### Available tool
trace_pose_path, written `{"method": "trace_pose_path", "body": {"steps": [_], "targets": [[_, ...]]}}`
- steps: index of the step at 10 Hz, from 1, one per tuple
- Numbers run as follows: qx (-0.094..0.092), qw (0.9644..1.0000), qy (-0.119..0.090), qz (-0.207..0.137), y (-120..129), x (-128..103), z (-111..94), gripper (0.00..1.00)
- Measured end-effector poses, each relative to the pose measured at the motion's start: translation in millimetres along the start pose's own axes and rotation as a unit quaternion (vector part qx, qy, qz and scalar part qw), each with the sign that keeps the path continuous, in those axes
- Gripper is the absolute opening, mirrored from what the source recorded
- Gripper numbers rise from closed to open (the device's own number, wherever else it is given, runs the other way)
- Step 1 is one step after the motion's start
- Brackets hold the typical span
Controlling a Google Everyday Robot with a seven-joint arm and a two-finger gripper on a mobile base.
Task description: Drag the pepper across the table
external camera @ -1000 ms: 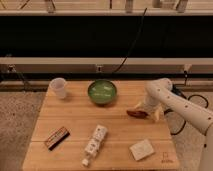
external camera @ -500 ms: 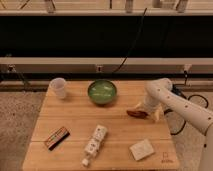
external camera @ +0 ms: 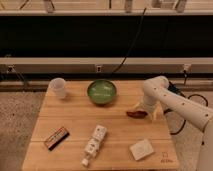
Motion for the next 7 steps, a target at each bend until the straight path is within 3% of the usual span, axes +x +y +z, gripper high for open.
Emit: {"method": "trace_pose_path", "body": {"steps": [3,7], "targets": [[-0.028,0.9994,0.008,-0.02,-7,-8,-22,0.8],[-0.045,0.999,0.006,-0.005,-7,-19,-21,0.8]]}}
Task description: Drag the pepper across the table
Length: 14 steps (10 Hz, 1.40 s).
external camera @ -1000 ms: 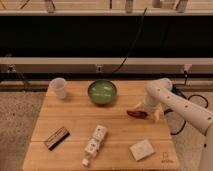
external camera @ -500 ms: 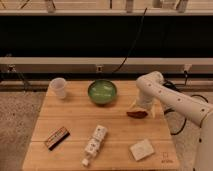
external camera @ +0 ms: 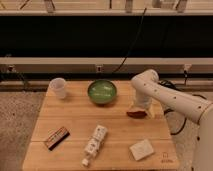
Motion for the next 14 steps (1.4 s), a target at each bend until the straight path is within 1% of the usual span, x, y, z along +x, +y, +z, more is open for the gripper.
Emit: {"method": "trace_pose_path", "body": {"steps": [1,2,4,6,9,12,13,14], "targets": [[0.003,0.9999,-0.008,0.014,0,-3,2,0.8],[0.008,0.9992,-0.021,0.034,0,-4,6,0.8],[0.017,0.9975,-0.04,0.055,-3,-6,10,0.8],[0.024,0.9941,-0.065,0.083,-7,-4,15,0.8],[0.032,0.9908,-0.076,0.108,-11,-5,17,0.8],[0.052,0.988,-0.076,0.124,-11,-6,20,0.8],[0.055,0.9876,-0.076,0.126,-10,-6,22,0.77],[0.058,0.9875,-0.075,0.126,-11,-6,25,0.7]]}}
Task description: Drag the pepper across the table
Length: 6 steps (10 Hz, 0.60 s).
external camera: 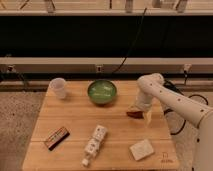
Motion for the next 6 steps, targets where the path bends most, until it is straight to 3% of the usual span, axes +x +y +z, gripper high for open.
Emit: {"method": "trace_pose_path", "body": {"steps": [6], "targets": [[0.001,1.0,-0.006,-0.008,1.7,-0.9,3.1,0.08]]}}
